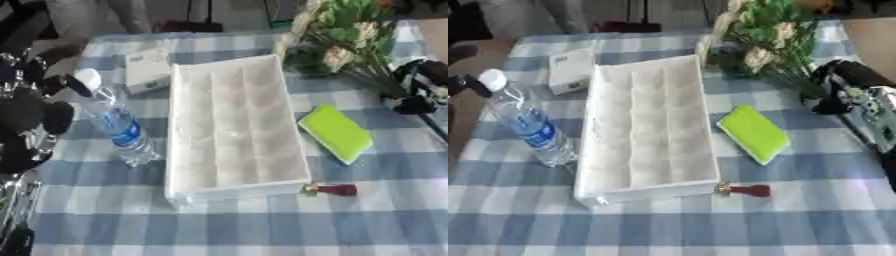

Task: Pick up objects on the table and place them in the box.

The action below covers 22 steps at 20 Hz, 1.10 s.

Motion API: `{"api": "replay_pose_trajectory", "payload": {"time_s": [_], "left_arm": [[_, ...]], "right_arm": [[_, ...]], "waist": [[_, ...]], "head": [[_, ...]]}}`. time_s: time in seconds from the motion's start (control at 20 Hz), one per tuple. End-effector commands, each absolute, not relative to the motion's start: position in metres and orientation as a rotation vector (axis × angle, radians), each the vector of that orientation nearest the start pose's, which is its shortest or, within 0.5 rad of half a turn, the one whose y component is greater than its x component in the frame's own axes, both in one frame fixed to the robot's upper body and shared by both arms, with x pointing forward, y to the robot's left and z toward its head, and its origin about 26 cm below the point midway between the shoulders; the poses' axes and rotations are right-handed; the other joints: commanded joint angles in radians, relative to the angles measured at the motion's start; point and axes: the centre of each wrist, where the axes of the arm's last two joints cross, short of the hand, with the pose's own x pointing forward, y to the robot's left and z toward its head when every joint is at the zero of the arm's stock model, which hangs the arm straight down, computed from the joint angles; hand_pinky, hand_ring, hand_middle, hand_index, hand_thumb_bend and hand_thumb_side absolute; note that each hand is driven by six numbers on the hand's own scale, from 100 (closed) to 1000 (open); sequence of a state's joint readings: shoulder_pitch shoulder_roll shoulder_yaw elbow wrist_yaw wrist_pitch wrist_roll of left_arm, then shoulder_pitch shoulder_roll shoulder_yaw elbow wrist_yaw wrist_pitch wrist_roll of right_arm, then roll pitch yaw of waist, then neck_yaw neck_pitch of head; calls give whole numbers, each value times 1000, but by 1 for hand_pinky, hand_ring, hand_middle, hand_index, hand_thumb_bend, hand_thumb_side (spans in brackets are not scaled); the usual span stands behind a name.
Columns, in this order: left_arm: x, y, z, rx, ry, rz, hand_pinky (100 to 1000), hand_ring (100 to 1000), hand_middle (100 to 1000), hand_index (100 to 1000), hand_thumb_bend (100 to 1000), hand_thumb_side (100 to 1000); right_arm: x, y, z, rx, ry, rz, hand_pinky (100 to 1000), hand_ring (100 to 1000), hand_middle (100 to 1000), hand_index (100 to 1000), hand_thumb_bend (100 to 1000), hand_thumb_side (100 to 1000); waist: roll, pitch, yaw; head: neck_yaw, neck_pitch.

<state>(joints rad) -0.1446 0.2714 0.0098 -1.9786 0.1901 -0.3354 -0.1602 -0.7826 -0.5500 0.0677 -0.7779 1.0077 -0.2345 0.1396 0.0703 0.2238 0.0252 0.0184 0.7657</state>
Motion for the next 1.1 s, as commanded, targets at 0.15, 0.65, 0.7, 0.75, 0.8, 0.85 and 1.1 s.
{"api": "replay_pose_trajectory", "payload": {"time_s": [0.15, 0.65, 0.7, 0.75, 0.8, 0.85, 1.1], "left_arm": [[284, 270, 158, -154, -2449, -387, 476, 817, 966, 942, 588, 399], [283, 271, 157, -153, -2435, -378, 476, 816, 967, 942, 566, 422], [283, 271, 157, -153, -2434, -377, 476, 816, 967, 942, 566, 422], [283, 271, 157, -152, -2432, -377, 476, 816, 967, 942, 564, 425], [283, 271, 157, -151, -2430, -377, 476, 816, 967, 942, 564, 425], [283, 271, 157, -151, -2427, -376, 476, 815, 967, 943, 561, 427], [283, 272, 156, -150, -2421, -374, 476, 815, 967, 943, 561, 427]], "right_arm": [[447, -392, 125, -1073, -1236, 1316, 100, 318, 441, 548, 100, 100], [445, -376, 150, -1032, -1448, 1251, 100, 285, 401, 516, 100, 100], [445, -374, 153, -1025, -1459, 1249, 100, 285, 401, 516, 100, 100], [445, -369, 160, -1018, -1494, 1251, 100, 278, 395, 513, 100, 100], [444, -366, 166, -1008, -1523, 1251, 100, 278, 395, 513, 100, 100], [443, -360, 173, -997, -1563, 1253, 100, 278, 389, 509, 100, 100], [436, -341, 200, -917, -1686, 1237, 100, 283, 386, 507, 100, 100]], "waist": [[-4, -13, -4], [-16, -25, -19], [-16, -26, -20], [-17, -28, -21], [-18, -29, -23], [-19, -31, -25], [-22, -38, -29]], "head": [[2, 4], [9, 4], [9, 4], [10, 4], [10, 4], [10, 4], [11, 4]]}}
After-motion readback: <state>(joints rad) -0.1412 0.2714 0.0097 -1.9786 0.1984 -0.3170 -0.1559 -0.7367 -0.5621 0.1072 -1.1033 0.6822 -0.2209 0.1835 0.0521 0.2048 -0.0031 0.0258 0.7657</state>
